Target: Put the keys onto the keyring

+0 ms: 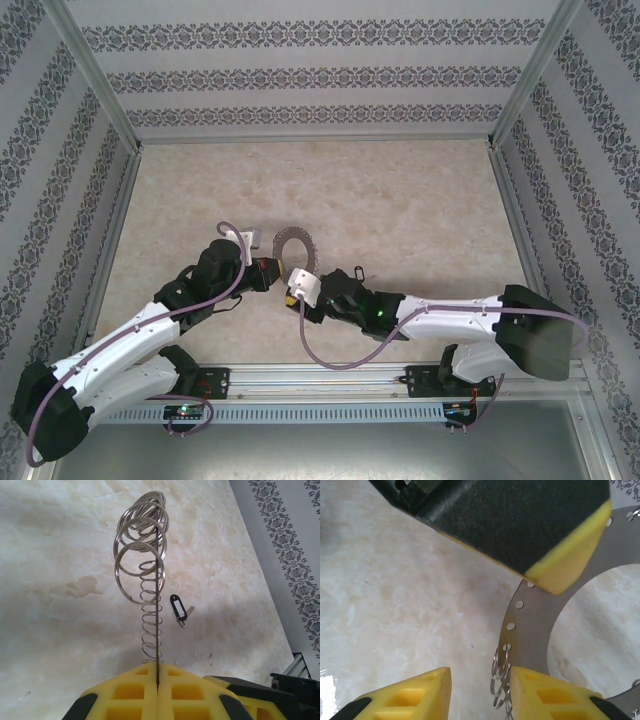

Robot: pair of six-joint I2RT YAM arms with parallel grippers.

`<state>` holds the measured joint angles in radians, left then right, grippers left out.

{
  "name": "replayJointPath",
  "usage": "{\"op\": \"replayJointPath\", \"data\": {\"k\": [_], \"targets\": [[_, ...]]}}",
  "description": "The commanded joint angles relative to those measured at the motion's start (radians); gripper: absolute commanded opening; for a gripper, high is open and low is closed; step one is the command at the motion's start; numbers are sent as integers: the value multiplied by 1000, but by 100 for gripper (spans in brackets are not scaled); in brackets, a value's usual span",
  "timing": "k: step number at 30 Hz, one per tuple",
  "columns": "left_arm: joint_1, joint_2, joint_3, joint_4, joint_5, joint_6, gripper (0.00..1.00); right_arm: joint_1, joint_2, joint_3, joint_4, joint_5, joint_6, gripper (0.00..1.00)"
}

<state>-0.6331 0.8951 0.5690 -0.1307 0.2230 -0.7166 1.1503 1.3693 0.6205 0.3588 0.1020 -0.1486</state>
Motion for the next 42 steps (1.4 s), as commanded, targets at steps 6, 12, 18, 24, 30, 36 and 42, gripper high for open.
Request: {"op": "replayJointPath", "data": {"k": [6,12,18,24,30,36,42], "targets": [[6,2,23,81,-14,-24,0,13,43,66,10,85,9,27],[5,-1,25,76,-15,-24,0,12,54,76,-10,104,0,19],[5,3,34,74,-19,-19,0,14,52,70,-30,110,-2,24],[6,8,38,81,-15,-23,0,13,69,83,-34,116,-6,26],[6,8,40,76,-15,-21,0,12,92,104,-50,132,-14,19],[5,8,38,82,-11,-25,0,10,96,106,-55,139,-22,7],[5,6,32,82,-13,-26,0,3,84,94,-41,138,-36,0]]}}
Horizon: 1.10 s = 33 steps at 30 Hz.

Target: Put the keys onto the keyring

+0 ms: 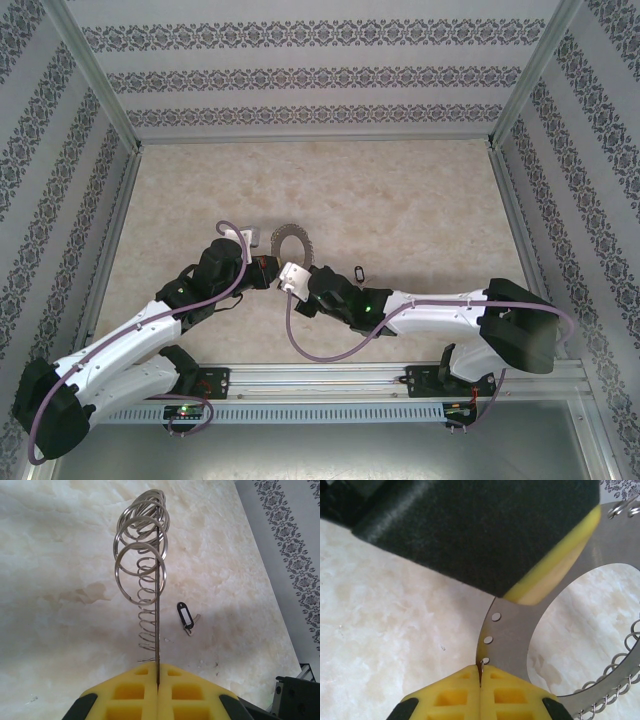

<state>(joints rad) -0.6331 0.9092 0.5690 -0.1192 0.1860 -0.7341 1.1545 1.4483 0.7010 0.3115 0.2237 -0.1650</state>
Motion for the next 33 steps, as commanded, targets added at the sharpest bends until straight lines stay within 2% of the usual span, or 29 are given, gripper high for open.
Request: {"op": "replayJointPath", "data": {"k": [1,7,14,21,24,26,28,33], "targets": [[5,-8,32,69,22,-8,0,-1,-2,5,17,12,-23,0],[6,-9,19,59,11,-3,0,-38,-91,-72,101,-83,-4,0],[6,-13,1,39,13,40,0,-136,-199,-107,78,-304,69,0],[6,-15,-17,49,31,36,0,-145,-238,-118,32,-281,62,0],[5,0,-9,34,74,55,0,-145,-259,-117,17,-290,42,0],[5,-6,-5,10,111,105,17,-145,-276,-119,10,-312,21,0],[6,-30,6,-58,115,177,30,-146,-297,-120,-7,-335,-2,0],[6,-154,30,-216,97,341,51,-157,-354,-79,-134,-366,-64,0]]}}
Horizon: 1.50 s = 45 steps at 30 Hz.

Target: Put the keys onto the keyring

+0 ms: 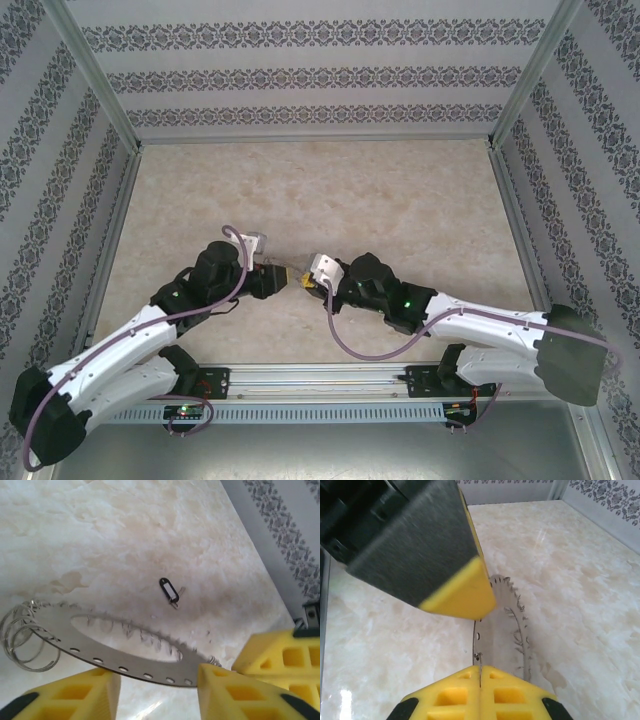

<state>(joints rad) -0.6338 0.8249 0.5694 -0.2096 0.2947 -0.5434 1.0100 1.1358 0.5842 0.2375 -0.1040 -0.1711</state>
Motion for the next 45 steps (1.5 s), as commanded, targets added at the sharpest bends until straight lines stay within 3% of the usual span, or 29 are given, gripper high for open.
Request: {"op": "replayJointPath", "data": {"k": [1,5,8,17,26,45], "targets": [[6,-97,35,-135,5,182,52,-17,-52,46,-85,-46,-67,0],[3,-155,64,-120,119,305,48,-31,-87,77,-159,-100,-103,0],[-2,-171,71,-42,197,324,41,-32,-111,96,-203,-171,-133,0],[-77,-130,67,126,368,387,39,-33,-199,76,-170,-212,-141,0],[-124,-53,62,151,380,462,40,-36,-197,56,-120,-239,-140,0],[-184,-37,74,96,278,620,38,-40,-253,22,-88,-293,-142,0]]}}
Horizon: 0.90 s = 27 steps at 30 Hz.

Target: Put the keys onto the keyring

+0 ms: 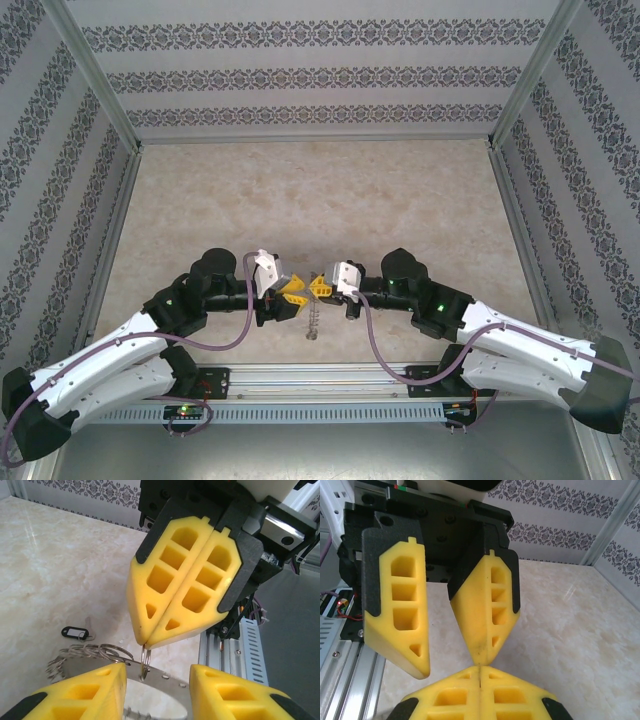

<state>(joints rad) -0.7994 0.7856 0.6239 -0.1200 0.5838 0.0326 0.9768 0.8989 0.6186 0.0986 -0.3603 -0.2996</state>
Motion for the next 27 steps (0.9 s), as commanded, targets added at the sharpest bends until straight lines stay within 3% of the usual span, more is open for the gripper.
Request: {"op": "replayJointPath", "data": {"k": [1,10,27], "targets": [[-18,3,16,21,-13,43,38,-8,-17,-13,51,-38,-15,0],[-18,0,-13,100,-12,20,38,-7,-35,-22,59,-70,-19,0],[-18,40,-8,78,-25,26,35,-7,-44,-36,81,-75,-16,0]]}}
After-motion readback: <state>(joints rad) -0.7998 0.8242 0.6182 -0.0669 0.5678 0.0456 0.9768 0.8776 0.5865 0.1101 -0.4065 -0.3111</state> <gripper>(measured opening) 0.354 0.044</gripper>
